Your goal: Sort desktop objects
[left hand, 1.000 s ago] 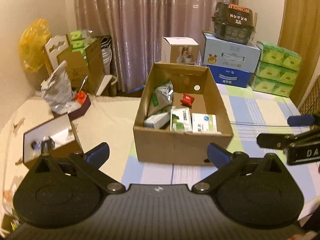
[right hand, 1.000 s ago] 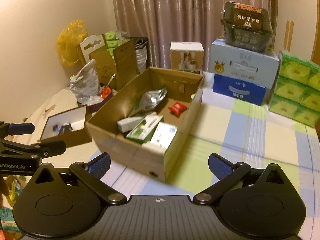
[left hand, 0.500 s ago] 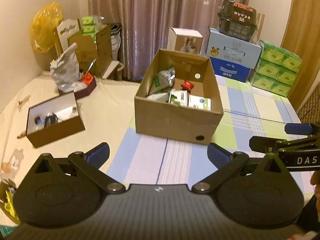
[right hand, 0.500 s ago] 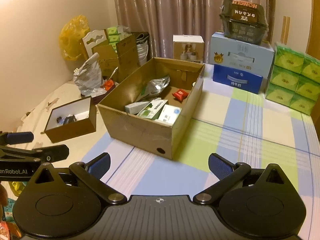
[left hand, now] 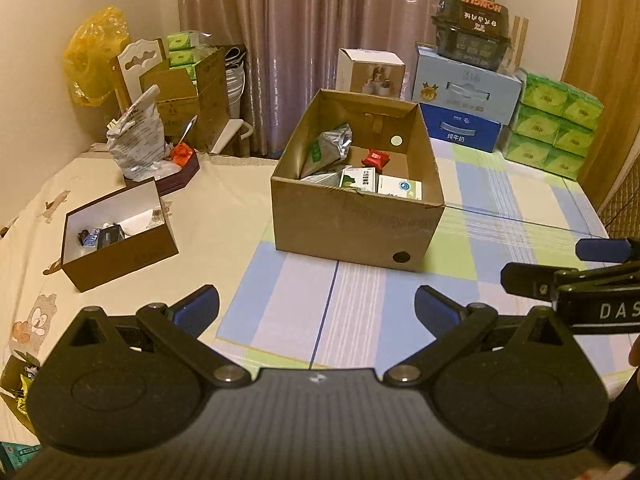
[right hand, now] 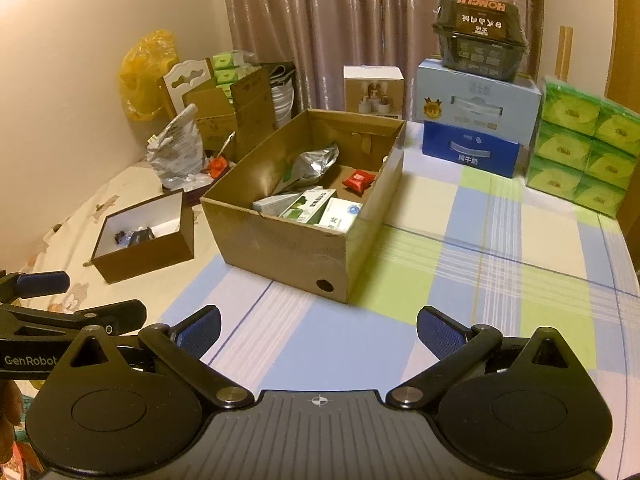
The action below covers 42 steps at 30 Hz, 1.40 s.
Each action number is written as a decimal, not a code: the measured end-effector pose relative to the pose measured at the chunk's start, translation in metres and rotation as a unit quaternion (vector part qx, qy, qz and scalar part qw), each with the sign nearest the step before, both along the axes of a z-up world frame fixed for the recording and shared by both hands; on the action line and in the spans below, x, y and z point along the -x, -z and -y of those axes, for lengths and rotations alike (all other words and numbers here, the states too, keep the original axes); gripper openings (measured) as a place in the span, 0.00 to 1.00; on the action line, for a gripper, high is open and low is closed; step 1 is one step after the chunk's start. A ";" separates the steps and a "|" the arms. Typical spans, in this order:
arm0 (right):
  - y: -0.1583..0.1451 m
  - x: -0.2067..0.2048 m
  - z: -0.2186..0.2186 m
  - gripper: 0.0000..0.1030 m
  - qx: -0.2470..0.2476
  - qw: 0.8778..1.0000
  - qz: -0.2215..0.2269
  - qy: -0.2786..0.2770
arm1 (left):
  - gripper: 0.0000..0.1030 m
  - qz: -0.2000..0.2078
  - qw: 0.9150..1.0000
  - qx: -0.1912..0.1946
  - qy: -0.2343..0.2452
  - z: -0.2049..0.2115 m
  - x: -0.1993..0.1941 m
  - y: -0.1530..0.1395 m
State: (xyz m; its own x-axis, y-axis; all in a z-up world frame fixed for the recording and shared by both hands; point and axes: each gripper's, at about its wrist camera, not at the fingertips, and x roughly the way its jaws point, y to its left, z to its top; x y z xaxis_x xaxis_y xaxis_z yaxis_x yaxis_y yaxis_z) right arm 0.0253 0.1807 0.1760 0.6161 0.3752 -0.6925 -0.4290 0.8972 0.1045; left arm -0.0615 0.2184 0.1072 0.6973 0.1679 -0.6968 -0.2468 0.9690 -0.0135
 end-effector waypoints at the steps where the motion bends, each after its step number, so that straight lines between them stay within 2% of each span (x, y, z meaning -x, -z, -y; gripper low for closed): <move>1: 0.000 0.000 0.000 0.98 0.000 1.000 0.000 0.000 | 0.99 -0.001 1.000 0.000 0.000 0.000 0.000 0.001; 22: 0.011 0.003 0.000 0.98 0.003 1.000 -0.014 -0.001 | 0.99 -0.014 1.000 0.004 -0.008 -0.001 -0.001 0.017; 42: 0.014 0.002 0.000 0.98 0.001 1.000 -0.018 0.000 | 0.99 -0.013 1.000 0.008 -0.008 -0.002 -0.003 0.019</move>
